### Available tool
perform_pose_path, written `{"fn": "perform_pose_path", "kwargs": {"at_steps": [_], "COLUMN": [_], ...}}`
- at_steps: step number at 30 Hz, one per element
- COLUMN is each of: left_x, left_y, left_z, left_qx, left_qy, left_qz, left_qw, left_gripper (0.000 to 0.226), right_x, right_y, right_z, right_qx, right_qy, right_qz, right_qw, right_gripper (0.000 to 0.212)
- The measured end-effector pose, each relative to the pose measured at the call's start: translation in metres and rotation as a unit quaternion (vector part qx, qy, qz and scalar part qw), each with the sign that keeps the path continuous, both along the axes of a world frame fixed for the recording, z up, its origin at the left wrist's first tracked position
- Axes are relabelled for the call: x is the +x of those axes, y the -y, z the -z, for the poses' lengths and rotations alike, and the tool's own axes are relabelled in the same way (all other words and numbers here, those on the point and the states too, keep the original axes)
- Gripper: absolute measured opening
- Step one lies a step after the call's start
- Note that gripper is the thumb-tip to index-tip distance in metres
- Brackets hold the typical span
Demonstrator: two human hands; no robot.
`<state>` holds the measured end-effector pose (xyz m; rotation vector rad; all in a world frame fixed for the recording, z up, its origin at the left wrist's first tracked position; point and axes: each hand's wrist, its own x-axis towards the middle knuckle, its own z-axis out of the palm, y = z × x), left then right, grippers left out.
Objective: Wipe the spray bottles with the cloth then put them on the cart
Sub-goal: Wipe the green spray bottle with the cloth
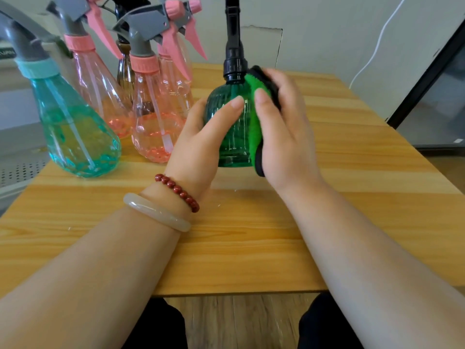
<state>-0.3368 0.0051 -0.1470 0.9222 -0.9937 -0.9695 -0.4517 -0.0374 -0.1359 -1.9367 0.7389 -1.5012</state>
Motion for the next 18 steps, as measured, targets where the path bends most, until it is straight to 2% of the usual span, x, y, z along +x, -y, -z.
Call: {"fn": "perform_pose_path", "kwargs": {"at_steps": [1, 2, 3, 4, 6, 7, 8, 9, 11, 14, 17, 18], "left_x": [0.0, 0.001, 0.0, 0.0, -0.002, -0.002, -0.003, -0.004, -0.003, -0.004, -0.005, -0.005], "left_y": [0.0, 0.0, 0.0, 0.0, -0.001, -0.001, -0.002, -0.003, -0.003, -0.001, 0.001, 0.002], "left_z": [0.0, 0.001, 0.0, 0.0, -0.001, -0.002, -0.003, -0.004, -0.004, -0.001, 0.002, 0.002], "left_qx": [-0.003, -0.008, -0.013, -0.019, -0.022, -0.017, -0.013, -0.006, 0.003, 0.017, 0.031, 0.044], "left_qy": [-0.003, -0.005, -0.006, -0.003, 0.004, 0.01, 0.026, 0.054, 0.108, 0.14, 0.155, 0.156], "left_qz": [0.002, 0.006, 0.009, 0.01, 0.013, 0.017, 0.016, 0.008, -0.035, -0.097, -0.092, -0.075], "left_qw": [1.0, 1.0, 1.0, 1.0, 1.0, 1.0, 0.999, 0.998, 0.993, 0.985, 0.983, 0.984], "left_gripper": [0.067, 0.066, 0.065, 0.064, 0.063, 0.061, 0.054, 0.043, 0.023, 0.038, 0.032, 0.041], "right_x": [-0.001, -0.002, -0.002, -0.001, -0.004, -0.005, -0.005, -0.005, -0.004, -0.003, -0.003, -0.003], "right_y": [0.002, 0.002, 0.002, 0.001, 0.002, 0.003, 0.003, 0.003, 0.004, 0.002, -0.003, -0.004], "right_z": [0.003, 0.002, -0.001, -0.005, -0.006, -0.005, -0.003, -0.003, -0.002, -0.006, -0.01, -0.01], "right_qx": [-0.035, -0.009, 0.071, 0.176, 0.363, 0.409, 0.421, 0.417, 0.367, 0.254, 0.163, 0.121], "right_qy": [-0.006, 0.012, 0.054, 0.105, 0.171, 0.181, 0.184, 0.193, 0.194, 0.127, 0.033, -0.006], "right_qz": [0.002, -0.012, -0.04, -0.087, -0.168, -0.187, -0.19, -0.185, -0.144, -0.011, 0.078, 0.089], "right_qw": [0.999, 1.0, 0.995, 0.975, 0.9, 0.875, 0.868, 0.869, 0.898, 0.959, 0.983, 0.989], "right_gripper": [0.018, 0.018, 0.018, 0.021, 0.035, 0.04, 0.044, 0.045, 0.045, 0.03, 0.019, 0.02]}}
